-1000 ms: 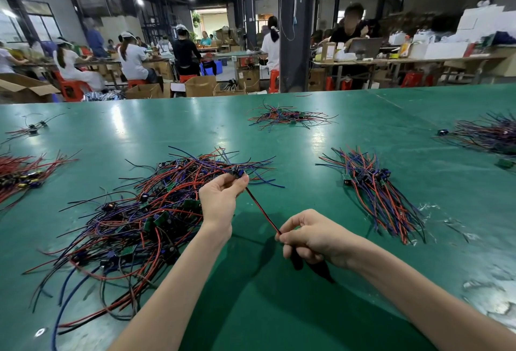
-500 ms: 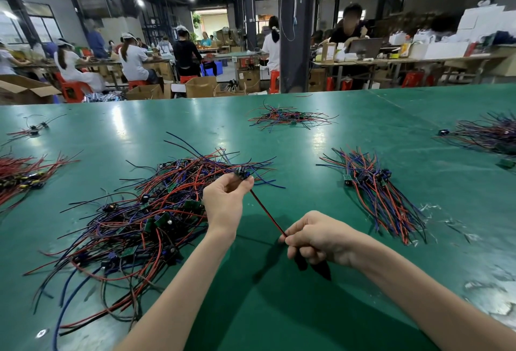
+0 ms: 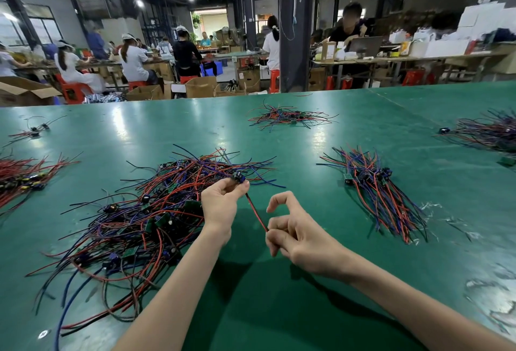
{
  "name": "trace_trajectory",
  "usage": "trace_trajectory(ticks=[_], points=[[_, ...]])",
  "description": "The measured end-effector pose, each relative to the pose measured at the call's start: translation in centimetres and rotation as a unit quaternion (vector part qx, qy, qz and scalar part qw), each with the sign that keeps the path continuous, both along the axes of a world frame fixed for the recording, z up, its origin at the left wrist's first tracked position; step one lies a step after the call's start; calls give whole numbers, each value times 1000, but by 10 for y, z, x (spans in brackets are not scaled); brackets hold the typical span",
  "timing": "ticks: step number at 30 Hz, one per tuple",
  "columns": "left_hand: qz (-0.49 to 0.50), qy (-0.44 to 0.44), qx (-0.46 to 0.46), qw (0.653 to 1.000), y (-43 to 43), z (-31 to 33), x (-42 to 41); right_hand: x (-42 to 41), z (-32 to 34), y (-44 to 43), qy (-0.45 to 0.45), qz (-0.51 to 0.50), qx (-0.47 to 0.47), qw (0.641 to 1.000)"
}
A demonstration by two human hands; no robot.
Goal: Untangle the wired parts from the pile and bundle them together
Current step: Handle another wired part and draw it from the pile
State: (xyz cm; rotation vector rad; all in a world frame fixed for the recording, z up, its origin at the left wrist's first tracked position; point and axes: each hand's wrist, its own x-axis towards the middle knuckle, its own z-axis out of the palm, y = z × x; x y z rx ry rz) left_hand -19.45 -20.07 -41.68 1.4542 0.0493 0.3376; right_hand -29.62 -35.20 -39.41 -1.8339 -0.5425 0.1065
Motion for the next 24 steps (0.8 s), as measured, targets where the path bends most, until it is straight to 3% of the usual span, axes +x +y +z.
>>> trace_trajectory(ticks=[8,13,18,24], points=[[-51,54,-69,995,-1,7,-4,-3,6,-3,-27,16,29,999],[-71,108,-172,977,5,15,-4,4,9,-11,93,11,49,994],[-74,112,-148,980,5,16,-7,16,7,-24,220,-31,-5,975],[-124,118,-146,974,2,17,-9,18,13,-36,253,38,-64,965]])
